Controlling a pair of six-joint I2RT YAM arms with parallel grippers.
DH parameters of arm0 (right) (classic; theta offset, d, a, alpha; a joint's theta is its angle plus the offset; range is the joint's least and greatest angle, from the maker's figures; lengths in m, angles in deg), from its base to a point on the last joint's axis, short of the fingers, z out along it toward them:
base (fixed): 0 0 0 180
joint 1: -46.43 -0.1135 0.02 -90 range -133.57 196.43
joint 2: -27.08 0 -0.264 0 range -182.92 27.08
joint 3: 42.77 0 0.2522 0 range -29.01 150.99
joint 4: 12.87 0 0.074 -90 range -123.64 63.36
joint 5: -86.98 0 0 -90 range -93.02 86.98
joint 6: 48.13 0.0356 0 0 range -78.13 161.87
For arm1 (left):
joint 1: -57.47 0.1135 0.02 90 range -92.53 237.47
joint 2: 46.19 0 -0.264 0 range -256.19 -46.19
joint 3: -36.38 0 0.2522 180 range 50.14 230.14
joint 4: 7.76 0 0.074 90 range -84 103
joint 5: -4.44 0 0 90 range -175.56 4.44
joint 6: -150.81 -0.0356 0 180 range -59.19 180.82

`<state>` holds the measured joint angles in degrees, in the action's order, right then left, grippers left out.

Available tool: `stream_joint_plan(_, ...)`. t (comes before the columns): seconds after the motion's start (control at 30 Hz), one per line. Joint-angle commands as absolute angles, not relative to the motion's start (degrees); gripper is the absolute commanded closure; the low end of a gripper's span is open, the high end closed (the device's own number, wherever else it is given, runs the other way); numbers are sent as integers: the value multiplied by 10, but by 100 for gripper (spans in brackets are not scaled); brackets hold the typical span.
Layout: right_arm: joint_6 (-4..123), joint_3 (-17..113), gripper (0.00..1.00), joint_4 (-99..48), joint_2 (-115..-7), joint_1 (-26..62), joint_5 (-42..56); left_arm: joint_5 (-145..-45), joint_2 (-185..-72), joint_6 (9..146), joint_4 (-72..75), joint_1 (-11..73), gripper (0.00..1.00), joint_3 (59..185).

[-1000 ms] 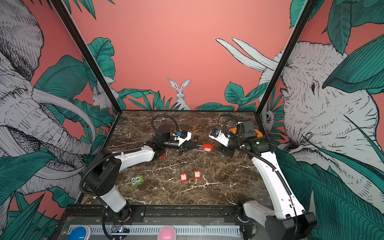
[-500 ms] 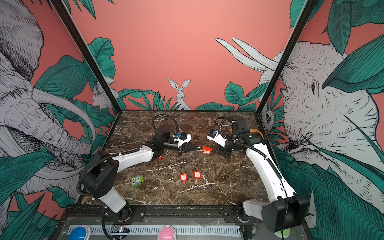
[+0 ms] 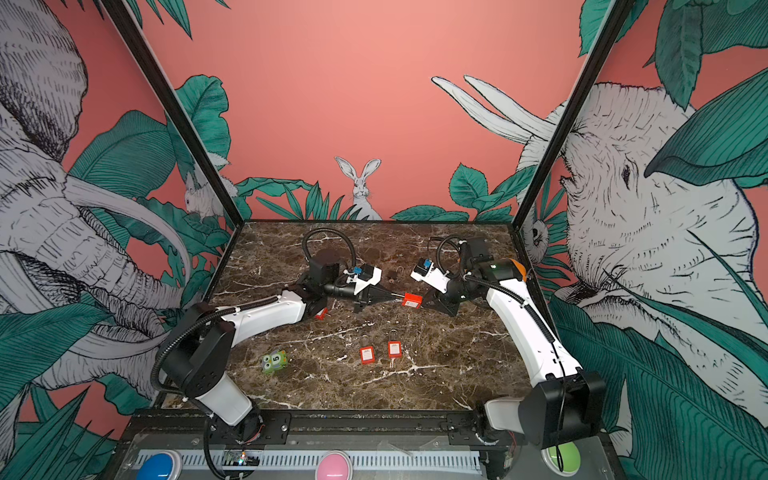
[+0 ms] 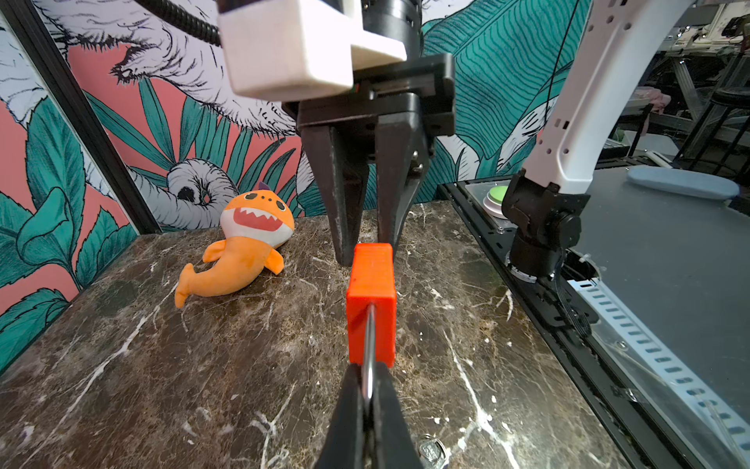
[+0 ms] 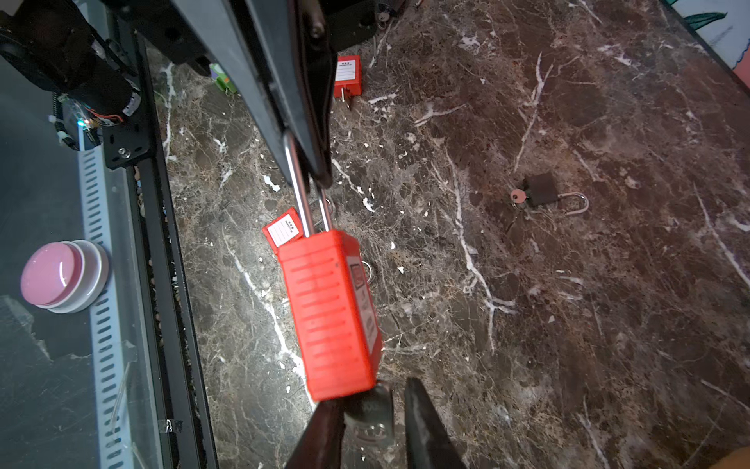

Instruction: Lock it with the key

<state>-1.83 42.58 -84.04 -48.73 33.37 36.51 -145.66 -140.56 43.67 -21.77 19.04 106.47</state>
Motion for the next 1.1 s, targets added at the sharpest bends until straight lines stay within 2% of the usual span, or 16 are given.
stream_joint_plan(0.0,-17,426,73,-858,-483,334,409,-1461,-1370,421,-221,191,100,1087)
stream_joint_plan(0.07,-15,424,72,-864,-480,334,408,-1459,-1368,418,-220,192,100,1087)
stream_joint_plan(0.13,-13,421,64,-868,-478,334,397,-1459,-1366,417,-220,192,100,1087)
stream_joint_plan(0.23,-14,414,60,-861,-469,333,371,-1460,-1365,414,-217,193,100,1088)
stream_joint_plan(0.47,-4,408,65,-841,-458,334,363,-1464,-1362,418,-219,193,100,1088)
stream_joint_plan(0.67,-10,409,57,-838,-454,334,356,-1464,-1358,417,-215,194,100,1085)
stream_joint_plan(0.8,-11,415,59,-842,-461,334,361,-1468,-1360,419,-216,193,100,1088)
stream_joint_plan(1.07,-18,413,71,-826,-474,334,336,-1475,-1366,440,-234,192,100,1090)
